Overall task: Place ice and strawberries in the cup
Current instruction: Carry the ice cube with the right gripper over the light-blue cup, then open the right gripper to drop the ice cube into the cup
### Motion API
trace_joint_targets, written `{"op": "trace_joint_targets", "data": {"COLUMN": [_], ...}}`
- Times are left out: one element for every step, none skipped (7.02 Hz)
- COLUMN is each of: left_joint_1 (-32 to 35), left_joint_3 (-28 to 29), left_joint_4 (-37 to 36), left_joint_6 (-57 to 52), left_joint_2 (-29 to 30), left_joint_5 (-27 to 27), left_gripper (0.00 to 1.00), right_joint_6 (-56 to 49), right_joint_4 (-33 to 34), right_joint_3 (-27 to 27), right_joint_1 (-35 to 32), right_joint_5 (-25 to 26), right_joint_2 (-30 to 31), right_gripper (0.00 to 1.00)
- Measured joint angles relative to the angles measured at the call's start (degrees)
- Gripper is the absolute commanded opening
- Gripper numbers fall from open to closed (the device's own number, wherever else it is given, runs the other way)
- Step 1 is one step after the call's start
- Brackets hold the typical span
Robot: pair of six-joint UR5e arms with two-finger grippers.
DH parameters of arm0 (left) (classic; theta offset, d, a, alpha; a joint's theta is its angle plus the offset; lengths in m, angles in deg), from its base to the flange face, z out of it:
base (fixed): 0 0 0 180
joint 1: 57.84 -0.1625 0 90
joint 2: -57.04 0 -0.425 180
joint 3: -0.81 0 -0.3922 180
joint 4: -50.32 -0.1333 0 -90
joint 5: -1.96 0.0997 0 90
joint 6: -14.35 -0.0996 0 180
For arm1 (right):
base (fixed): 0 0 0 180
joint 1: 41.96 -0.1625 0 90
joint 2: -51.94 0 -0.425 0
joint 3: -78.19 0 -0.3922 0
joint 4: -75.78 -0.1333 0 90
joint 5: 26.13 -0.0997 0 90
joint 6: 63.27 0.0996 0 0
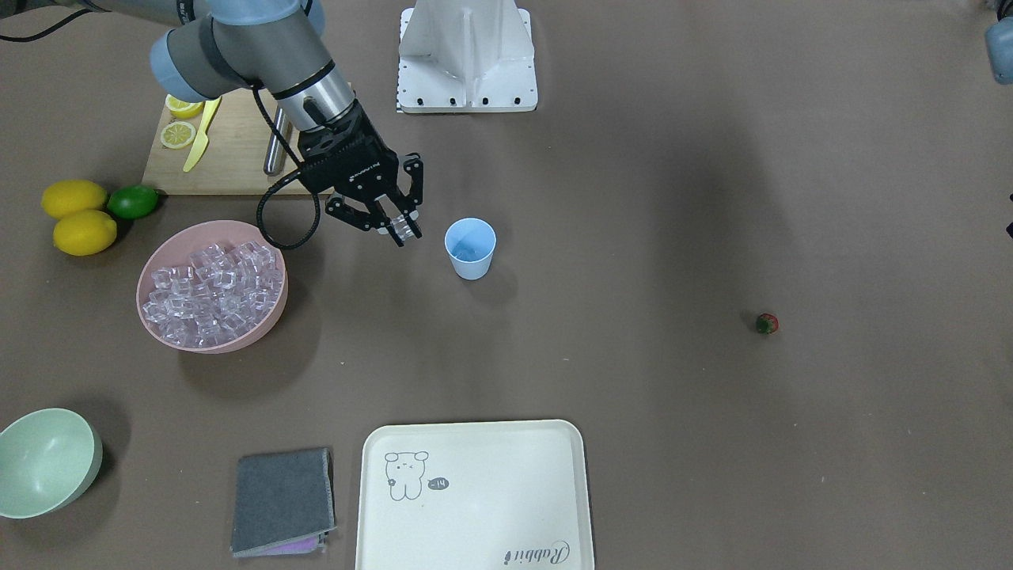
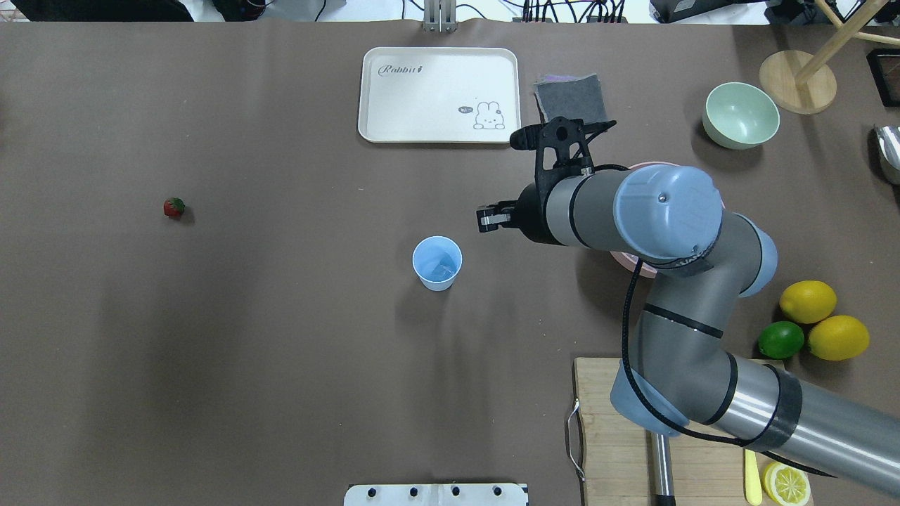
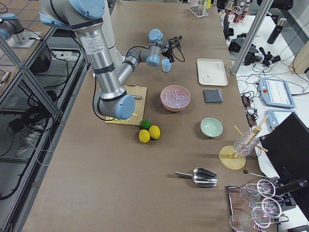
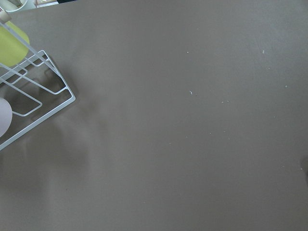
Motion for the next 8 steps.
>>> {"op": "trace_joint_targets", "data": {"left_joint_1": [-0.06, -0.1, -0.12, -0.13, -0.13, -0.14, -0.14, -0.14], "left_joint_3": [0.0, 0.01, 0.1, 0.21, 0.29, 0.3, 0.29, 0.29], "left_joint_4": [0.0, 0.0, 0.0, 0.0, 0.0, 0.0, 0.02, 0.06], "left_joint_6": [0.0, 0.0, -0.01, -0.01, -0.01, -0.03, -0.09, -0.14], "left_joint_2": [-0.05, -0.1, -0.16, -0.19, -0.21, -0.42, -0.77, -1.03], "left_joint_5": [0.0, 0.0, 0.0, 0.0, 0.0, 0.0, 0.0, 0.0], "left_gripper": [0.98, 0.98, 0.98, 0.98, 0.98, 0.98, 0.98, 0.98], "right_joint_6": [-0.07, -0.28, -0.6, -0.82, -0.97, -1.02, -1.07, -1.11], "right_joint_4": [0.09, 0.2, 0.23, 0.19, 0.12, 0.06, 0.03, 0.02], "right_joint_3": [0.06, 0.1, 0.34, 1.43, 3.52, 5.43, 6.6, 7.37], "right_joint_1": [1.59, 2.98, 4.03, 4.56, 4.79, 4.86, 4.88, 4.9], "right_joint_5": [1.45, 2.78, 4.11, 5.09, 5.66, 5.92, 6.01, 6.06], "right_joint_2": [-0.72, -1.42, -1.77, -2.5, -4.09, -5.52, -6.15, -6.42], "right_gripper": [0.0, 0.0, 0.0, 0.0, 0.0, 0.0, 0.0, 0.0]}}
